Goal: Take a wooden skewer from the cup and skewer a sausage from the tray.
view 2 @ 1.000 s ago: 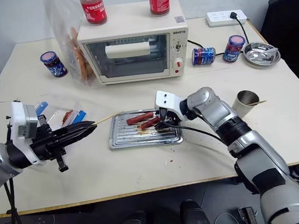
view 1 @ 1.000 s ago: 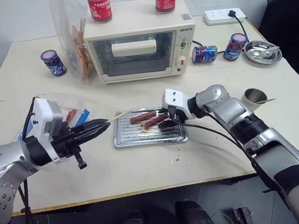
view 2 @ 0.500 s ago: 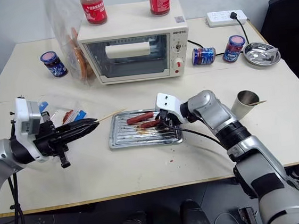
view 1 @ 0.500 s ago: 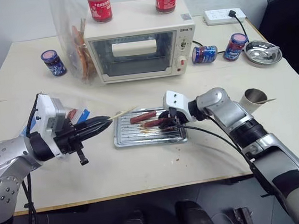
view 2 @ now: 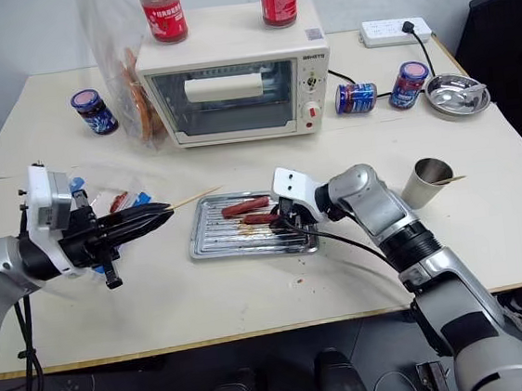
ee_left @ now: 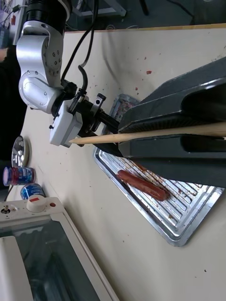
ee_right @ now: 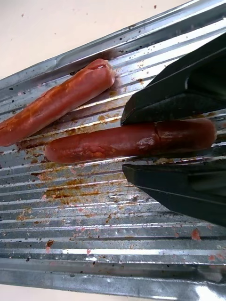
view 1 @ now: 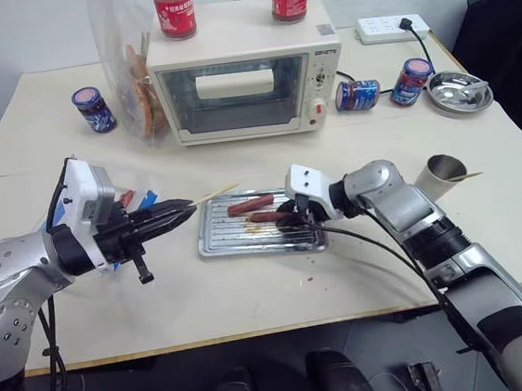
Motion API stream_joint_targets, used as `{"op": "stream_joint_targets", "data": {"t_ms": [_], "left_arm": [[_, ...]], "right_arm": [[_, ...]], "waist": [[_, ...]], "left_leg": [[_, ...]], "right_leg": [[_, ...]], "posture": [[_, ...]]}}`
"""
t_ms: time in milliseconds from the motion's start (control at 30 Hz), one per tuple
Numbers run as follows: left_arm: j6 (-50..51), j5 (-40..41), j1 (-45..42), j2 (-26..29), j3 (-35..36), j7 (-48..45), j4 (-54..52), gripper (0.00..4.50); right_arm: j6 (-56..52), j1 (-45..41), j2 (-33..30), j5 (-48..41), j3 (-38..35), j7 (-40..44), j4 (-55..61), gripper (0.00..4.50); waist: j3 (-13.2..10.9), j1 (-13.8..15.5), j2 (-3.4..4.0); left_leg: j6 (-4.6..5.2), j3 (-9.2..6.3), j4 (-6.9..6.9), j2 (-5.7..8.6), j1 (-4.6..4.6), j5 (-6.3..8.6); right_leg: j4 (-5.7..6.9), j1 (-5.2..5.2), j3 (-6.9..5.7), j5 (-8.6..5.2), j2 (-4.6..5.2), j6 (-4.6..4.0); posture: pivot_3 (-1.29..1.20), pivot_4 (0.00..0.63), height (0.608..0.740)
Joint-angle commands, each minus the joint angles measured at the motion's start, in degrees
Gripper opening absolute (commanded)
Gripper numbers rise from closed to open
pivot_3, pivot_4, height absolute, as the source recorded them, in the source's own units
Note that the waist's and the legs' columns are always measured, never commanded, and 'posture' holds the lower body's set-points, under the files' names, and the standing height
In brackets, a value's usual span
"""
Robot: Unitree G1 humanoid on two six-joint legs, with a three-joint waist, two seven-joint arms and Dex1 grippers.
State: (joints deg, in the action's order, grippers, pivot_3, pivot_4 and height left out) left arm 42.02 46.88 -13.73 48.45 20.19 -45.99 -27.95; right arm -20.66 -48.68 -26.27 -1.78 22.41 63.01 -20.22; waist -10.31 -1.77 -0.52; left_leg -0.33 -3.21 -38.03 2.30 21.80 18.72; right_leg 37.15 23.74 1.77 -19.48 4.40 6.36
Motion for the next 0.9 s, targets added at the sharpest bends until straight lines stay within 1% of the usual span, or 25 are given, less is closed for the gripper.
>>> {"op": "stream_joint_targets", "data": {"t_ms": [33,67,167,200,233,400,533,633,800,900], "left_arm": [[-1.30,-0.39,-1.27,1.24,0.52,-0.78,0.44,0.00],[-1.39,-0.48,-1.44,1.29,0.39,-0.94,0.65,0.00],[-1.57,-0.73,-2.01,1.33,-0.09,-1.25,1.21,0.00],[-1.62,-0.77,-2.09,1.33,-0.19,-1.30,1.28,0.00],[-1.69,-0.84,-2.22,1.35,-0.35,-1.40,1.41,0.00],[-2.12,-1.28,-3.06,1.62,-1.05,-2.11,2.35,0.00],[-2.50,-1.85,-3.65,1.96,-1.68,-3.31,3.47,0.00],[-2.92,-2.38,-3.72,2.93,-2.40,-5.33,4.25,0.00],[-3.16,-2.40,-4.08,5.45,-3.17,-10.02,5.19,0.00],[-1.92,-1.11,-4.46,7.72,-4.80,-14.60,5.05,0.00]], "right_arm": [[-0.62,0.84,-0.40,0.36,-0.90,0.02,1.75,1.31],[-0.76,0.97,-0.34,0.46,-1.02,-0.15,1.88,1.31],[-1.24,1.32,-0.17,0.47,-1.36,-0.50,2.45,0.83],[-1.45,1.48,-0.15,0.43,-1.46,-0.59,2.75,0.54],[-1.82,1.64,-0.07,0.30,-1.60,-0.70,3.08,0.40],[-2.93,2.41,-0.28,0.12,-1.81,-1.00,4.48,0.38],[-6.22,1.82,-1.08,-1.15,-2.79,0.29,7.00,0.38],[-11.30,0.42,-4.15,-4.23,-4.40,4.72,11.77,0.38],[-21.47,-1.47,-12.91,-12.82,-6.55,16.06,21.64,0.38],[-33.39,-2.35,-20.58,-23.88,-9.94,23.73,31.42,0.38]], "waist": [[0.00,-0.01,0.00],[0.00,0.01,0.00],[0.00,0.01,0.00],[0.00,0.00,0.00],[0.00,0.00,0.00],[0.00,0.03,0.00],[0.00,0.05,0.00],[0.00,0.08,0.00],[-0.01,0.13,0.01],[-0.04,0.21,0.06]], "left_leg": [[0.00,0.00,0.00,0.00,0.00,0.00],[0.00,0.00,-0.01,0.00,0.00,0.00],[0.00,0.00,-0.02,0.00,0.00,0.00],[0.00,0.00,-0.02,0.00,0.00,0.00],[0.00,0.00,-0.03,0.01,0.00,0.00],[0.00,-0.01,-0.04,0.00,0.00,0.00],[0.00,-0.01,-0.05,0.02,0.00,0.00],[0.00,-0.01,-0.05,0.02,0.00,0.00],[0.01,-0.01,-0.03,0.03,0.04,0.00],[0.00,-0.03,-0.01,0.00,0.09,0.01]], "right_leg": [[0.01,0.00,0.00,0.00,0.00,0.00],[0.04,0.01,0.00,0.00,0.00,0.00],[0.05,0.00,-0.01,0.00,0.00,0.00],[0.06,0.00,-0.01,0.00,0.00,0.00],[0.06,0.00,0.00,0.00,0.00,0.00],[0.11,0.01,0.00,0.00,0.00,0.00],[0.13,0.01,0.00,0.00,0.00,0.00],[0.13,0.02,0.00,0.00,0.01,0.00],[0.10,0.06,0.00,0.00,0.02,0.00],[0.02,0.07,-0.02,0.00,0.01,0.00]], "posture": [[0.00,0.150,0.740],[0.00,0.150,0.740],[0.00,0.150,0.740],[0.00,0.150,0.740],[0.00,0.150,0.740],[0.00,0.150,0.740],[0.00,0.150,0.740],[0.00,0.150,0.740],[0.00,0.150,0.740],[0.00,0.150,0.740]]}}
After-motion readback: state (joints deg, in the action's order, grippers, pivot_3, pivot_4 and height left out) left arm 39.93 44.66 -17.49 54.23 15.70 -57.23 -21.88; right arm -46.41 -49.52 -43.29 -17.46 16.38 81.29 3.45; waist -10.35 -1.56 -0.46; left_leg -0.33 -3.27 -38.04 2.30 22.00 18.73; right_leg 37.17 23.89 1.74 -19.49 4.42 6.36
